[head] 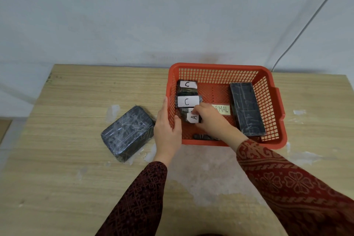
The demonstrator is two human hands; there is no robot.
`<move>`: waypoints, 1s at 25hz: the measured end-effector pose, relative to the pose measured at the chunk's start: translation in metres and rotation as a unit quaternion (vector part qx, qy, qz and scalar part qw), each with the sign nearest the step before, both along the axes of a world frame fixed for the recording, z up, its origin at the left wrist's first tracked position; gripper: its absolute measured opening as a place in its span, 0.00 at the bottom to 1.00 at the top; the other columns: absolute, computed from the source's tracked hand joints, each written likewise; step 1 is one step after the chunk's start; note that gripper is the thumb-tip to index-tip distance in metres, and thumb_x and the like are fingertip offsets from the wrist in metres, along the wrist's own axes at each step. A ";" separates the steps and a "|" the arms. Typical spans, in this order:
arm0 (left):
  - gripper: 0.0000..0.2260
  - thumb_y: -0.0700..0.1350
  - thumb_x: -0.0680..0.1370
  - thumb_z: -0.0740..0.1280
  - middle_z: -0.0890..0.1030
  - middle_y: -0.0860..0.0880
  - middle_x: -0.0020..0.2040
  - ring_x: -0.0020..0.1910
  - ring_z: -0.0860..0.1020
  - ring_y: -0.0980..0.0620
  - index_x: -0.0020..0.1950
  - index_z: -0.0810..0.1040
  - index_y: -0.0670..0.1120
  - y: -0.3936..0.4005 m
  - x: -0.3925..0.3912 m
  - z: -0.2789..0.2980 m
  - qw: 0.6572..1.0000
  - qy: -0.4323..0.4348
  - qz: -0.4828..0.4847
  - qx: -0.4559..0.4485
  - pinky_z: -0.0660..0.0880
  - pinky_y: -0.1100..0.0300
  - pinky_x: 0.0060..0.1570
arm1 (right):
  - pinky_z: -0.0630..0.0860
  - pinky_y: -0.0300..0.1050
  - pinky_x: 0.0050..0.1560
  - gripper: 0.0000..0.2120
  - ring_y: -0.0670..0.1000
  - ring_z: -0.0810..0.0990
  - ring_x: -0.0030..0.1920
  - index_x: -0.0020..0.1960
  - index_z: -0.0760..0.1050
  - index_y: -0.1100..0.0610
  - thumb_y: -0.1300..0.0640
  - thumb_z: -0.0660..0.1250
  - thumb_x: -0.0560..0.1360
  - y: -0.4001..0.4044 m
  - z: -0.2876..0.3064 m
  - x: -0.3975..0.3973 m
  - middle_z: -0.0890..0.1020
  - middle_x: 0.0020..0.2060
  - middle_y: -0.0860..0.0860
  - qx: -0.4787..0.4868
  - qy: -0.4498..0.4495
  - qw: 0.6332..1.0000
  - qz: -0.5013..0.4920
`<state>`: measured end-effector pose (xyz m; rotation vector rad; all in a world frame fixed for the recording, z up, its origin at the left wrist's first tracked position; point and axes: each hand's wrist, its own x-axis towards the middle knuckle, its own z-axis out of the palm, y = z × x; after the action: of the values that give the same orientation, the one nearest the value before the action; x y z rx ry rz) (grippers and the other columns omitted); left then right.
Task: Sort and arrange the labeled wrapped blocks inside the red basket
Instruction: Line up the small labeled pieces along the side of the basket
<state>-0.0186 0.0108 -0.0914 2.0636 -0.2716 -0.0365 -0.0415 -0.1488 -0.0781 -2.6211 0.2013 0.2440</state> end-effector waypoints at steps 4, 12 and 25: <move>0.27 0.44 0.79 0.59 0.65 0.61 0.69 0.66 0.63 0.70 0.78 0.59 0.51 0.000 0.000 -0.002 1.000 -0.002 -0.004 -0.005 0.56 0.82 0.61 | 0.72 0.49 0.58 0.19 0.56 0.74 0.59 0.60 0.75 0.59 0.57 0.72 0.70 -0.008 -0.004 -0.005 0.78 0.57 0.56 -0.100 -0.011 0.992 0.073; 0.22 0.42 0.82 0.54 0.66 0.59 0.72 0.71 0.66 0.62 0.77 0.62 0.51 0.000 0.001 -0.005 0.998 0.012 0.004 -0.060 0.64 0.67 0.68 | 0.74 0.51 0.54 0.17 0.55 0.71 0.58 0.57 0.76 0.56 0.54 0.73 0.69 -0.016 -0.007 -0.009 0.74 0.57 0.55 -0.089 -0.028 0.994 0.055; 0.24 0.43 0.80 0.57 0.70 0.53 0.73 0.71 0.68 0.57 0.76 0.62 0.54 0.000 0.003 -0.010 0.996 0.029 -0.001 -0.086 0.67 0.53 0.71 | 0.73 0.36 0.44 0.14 0.47 0.77 0.47 0.52 0.76 0.52 0.53 0.74 0.69 -0.058 0.004 -0.035 0.78 0.47 0.47 0.068 0.149 0.986 0.027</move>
<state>-0.0161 0.0108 -0.1016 1.8883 -0.2328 -0.0713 -0.0761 -0.2064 -0.0737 -2.4470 0.2072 0.6476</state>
